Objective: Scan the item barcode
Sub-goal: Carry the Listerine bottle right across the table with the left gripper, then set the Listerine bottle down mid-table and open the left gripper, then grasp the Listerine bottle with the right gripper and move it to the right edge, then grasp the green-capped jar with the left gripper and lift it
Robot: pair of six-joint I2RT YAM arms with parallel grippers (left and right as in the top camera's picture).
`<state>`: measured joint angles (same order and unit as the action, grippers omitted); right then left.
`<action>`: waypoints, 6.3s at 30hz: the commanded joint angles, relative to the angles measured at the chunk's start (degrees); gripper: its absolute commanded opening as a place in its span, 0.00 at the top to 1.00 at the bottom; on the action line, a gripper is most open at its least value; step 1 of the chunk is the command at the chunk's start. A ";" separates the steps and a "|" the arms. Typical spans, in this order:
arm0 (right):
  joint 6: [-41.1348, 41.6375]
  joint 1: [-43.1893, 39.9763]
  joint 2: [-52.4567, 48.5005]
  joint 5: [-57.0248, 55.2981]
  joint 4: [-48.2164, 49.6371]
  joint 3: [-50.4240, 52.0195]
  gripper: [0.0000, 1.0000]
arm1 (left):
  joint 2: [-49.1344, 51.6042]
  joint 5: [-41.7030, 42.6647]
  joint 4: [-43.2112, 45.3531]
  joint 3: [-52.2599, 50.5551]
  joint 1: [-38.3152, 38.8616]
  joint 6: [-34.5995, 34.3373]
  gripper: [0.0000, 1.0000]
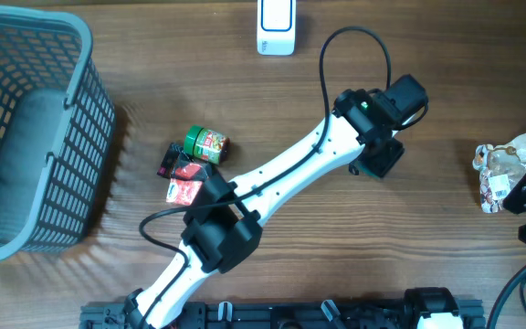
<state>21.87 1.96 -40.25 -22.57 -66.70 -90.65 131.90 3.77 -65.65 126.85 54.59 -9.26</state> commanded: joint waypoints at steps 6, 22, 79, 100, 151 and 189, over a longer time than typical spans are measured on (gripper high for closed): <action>0.81 0.24 -0.13 -0.48 0.00 -1.01 0.00 | -0.52 -1.27 0.92 0.52 0.00 2.86 0.44; 0.85 0.22 -0.13 -0.48 -0.02 -1.01 0.00 | -0.52 -1.27 1.99 0.52 0.04 2.89 0.19; -15.65 9.60 -56.43 22.25 -5.14 1.16 0.00 | -26.64 -18.86 -8.39 -1.81 -36.54 -13.73 0.00; -18.82 9.77 -56.96 22.36 -6.75 6.27 0.09 | -26.67 -15.80 12.15 -36.37 -37.33 -25.44 0.00; -13.70 -28.26 -57.64 15.87 6.62 3.21 0.66 | -26.69 -16.28 21.90 -53.05 -36.79 -27.02 0.00; -6.71 -27.54 -41.70 25.29 -6.05 -7.69 0.00 | -38.84 0.92 14.36 -53.05 -39.91 26.45 0.00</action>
<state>13.98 -27.18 -82.76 1.96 -72.69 -97.23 91.53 1.85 -51.44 73.95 15.14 11.31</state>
